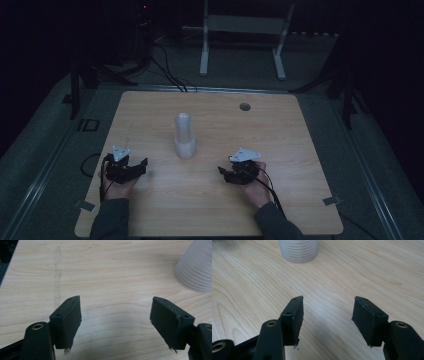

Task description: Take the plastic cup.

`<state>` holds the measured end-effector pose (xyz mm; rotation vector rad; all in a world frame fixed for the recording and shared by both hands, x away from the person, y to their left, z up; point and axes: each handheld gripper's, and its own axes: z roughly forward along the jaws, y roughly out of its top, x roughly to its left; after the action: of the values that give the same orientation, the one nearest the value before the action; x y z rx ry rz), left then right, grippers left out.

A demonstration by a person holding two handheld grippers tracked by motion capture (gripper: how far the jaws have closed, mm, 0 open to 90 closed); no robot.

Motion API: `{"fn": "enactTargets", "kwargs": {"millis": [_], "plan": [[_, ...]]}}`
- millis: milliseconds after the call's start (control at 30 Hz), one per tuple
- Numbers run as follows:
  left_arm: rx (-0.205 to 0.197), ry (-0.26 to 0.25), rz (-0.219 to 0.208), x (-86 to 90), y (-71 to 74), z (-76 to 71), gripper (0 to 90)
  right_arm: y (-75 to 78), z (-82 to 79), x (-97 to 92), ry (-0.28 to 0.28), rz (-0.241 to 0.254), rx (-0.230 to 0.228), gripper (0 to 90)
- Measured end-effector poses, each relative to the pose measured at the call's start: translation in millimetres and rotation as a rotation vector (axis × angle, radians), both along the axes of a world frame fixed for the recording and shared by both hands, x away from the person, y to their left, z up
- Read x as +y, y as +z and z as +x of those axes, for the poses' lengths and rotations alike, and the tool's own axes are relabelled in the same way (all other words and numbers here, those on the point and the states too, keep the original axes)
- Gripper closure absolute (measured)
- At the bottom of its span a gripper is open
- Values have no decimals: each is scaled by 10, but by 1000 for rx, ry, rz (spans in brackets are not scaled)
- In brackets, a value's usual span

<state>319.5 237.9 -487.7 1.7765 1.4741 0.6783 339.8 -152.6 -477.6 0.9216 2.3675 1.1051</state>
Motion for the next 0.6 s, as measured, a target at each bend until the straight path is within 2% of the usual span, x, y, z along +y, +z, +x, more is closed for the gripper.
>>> {"fn": "enactTargets", "kwargs": {"millis": [133,167,267,433,533,567,600], "plan": [[-2,-12,-5,-11,10,1,258,-8,15,35,10,-9,1,414],[-3,-25,-11,-26,23,10,261,-17,44,91,13,-25,8,415],[5,-42,-28,-41,31,17,275,-14,74,160,22,-30,12,416],[4,-79,-48,-74,63,30,276,18,96,255,40,-43,5,420],[1,-84,-50,-76,73,31,276,34,109,289,44,-51,-4,420],[-15,-94,-78,-87,138,37,276,62,135,331,50,-49,-9,420],[-18,-100,-84,-89,157,40,276,70,145,345,51,-48,-12,420]]}}
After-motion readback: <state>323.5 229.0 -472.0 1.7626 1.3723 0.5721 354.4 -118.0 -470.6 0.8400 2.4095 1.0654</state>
